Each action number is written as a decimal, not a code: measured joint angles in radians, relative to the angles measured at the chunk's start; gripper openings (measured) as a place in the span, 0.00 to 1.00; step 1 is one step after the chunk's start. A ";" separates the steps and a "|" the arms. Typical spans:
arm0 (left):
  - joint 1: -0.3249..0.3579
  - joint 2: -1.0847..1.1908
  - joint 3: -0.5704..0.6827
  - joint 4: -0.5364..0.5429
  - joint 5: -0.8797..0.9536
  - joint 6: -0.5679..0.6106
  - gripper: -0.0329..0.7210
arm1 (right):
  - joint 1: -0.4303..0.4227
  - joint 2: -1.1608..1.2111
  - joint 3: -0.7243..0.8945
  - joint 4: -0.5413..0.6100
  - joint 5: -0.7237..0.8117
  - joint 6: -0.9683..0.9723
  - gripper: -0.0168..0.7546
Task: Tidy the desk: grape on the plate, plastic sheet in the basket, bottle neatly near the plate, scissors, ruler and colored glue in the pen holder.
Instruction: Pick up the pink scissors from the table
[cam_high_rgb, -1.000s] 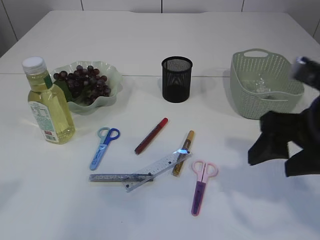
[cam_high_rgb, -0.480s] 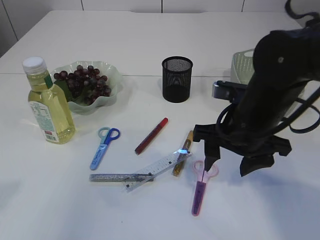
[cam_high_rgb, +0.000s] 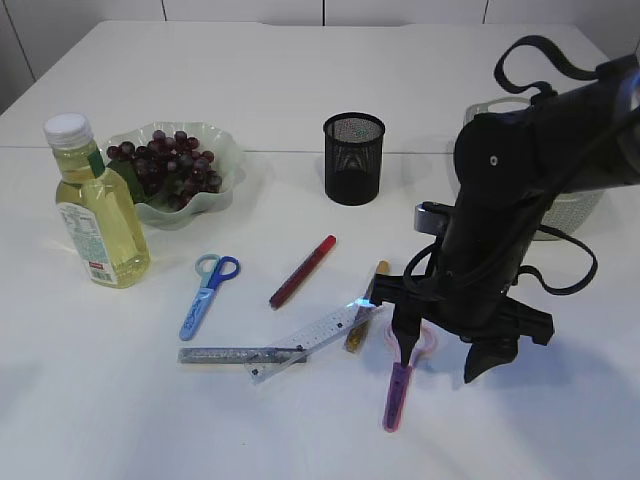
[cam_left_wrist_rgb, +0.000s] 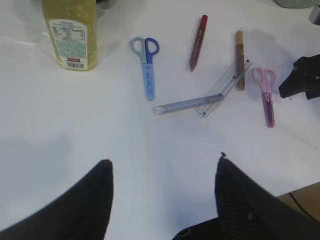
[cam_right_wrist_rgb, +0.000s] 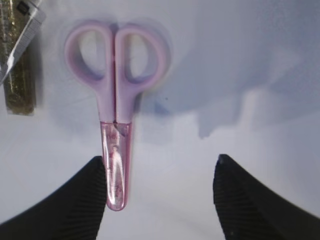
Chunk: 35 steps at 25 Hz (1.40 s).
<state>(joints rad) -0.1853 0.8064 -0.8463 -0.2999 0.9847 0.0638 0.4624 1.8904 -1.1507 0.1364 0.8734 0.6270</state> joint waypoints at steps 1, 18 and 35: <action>0.000 0.000 0.000 0.000 0.000 0.000 0.67 | 0.000 0.009 -0.007 0.005 0.002 0.000 0.70; 0.000 0.000 0.000 0.000 0.003 0.000 0.66 | 0.000 0.022 -0.020 0.074 -0.012 -0.010 0.69; 0.000 0.000 0.000 0.009 0.015 0.000 0.66 | 0.062 0.129 -0.138 -0.032 0.044 0.026 0.69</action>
<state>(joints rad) -0.1853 0.8064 -0.8463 -0.2906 0.9994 0.0638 0.5249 2.0190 -1.2891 0.1042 0.9173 0.6531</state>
